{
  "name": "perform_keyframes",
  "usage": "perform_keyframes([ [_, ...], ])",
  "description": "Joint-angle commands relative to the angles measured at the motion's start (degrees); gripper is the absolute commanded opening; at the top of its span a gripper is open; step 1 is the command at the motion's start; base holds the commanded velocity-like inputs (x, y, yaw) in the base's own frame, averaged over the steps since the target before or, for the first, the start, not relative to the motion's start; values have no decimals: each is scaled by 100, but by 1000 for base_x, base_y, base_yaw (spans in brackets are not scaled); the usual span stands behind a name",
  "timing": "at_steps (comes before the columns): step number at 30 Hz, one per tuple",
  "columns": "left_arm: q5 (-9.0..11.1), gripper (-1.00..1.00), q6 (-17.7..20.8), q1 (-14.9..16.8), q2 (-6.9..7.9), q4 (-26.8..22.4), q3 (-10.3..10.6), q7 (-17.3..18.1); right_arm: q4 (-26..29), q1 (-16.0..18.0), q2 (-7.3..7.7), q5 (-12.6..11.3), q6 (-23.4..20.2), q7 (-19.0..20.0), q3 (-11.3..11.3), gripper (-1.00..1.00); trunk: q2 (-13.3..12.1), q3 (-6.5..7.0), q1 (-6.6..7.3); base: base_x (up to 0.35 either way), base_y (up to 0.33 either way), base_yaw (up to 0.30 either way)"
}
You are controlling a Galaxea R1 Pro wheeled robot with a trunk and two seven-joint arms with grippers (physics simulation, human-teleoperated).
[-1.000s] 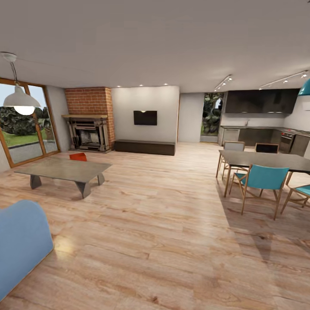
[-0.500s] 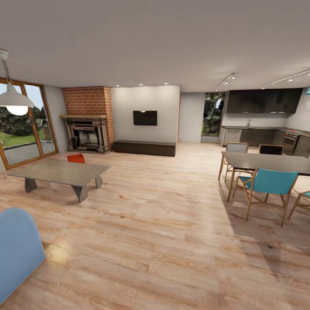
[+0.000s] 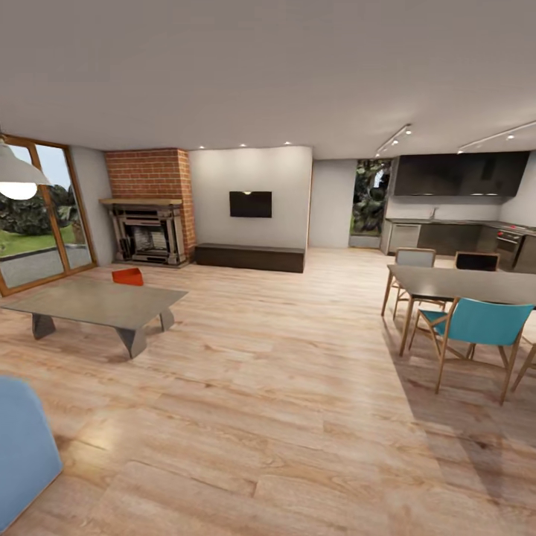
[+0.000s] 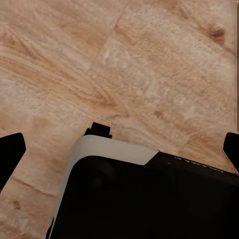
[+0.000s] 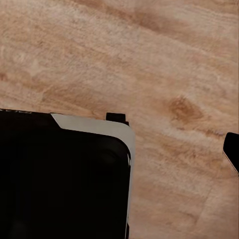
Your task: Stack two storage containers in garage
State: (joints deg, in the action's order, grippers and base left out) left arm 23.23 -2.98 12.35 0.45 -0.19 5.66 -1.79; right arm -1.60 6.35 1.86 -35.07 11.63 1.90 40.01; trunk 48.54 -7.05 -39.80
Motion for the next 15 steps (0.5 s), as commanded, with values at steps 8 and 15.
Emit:
perform_keyframes([
  [8,41,100,6,4,-1,1,48,-15,-18,7,6,-49,48,28,36,100,5,-8,-4,323,0,0],
  [15,41,100,16,4,-4,1,49,-15,-20,7,5,-85,49,12,-18,100,5,-8,-4,322,0,0],
])
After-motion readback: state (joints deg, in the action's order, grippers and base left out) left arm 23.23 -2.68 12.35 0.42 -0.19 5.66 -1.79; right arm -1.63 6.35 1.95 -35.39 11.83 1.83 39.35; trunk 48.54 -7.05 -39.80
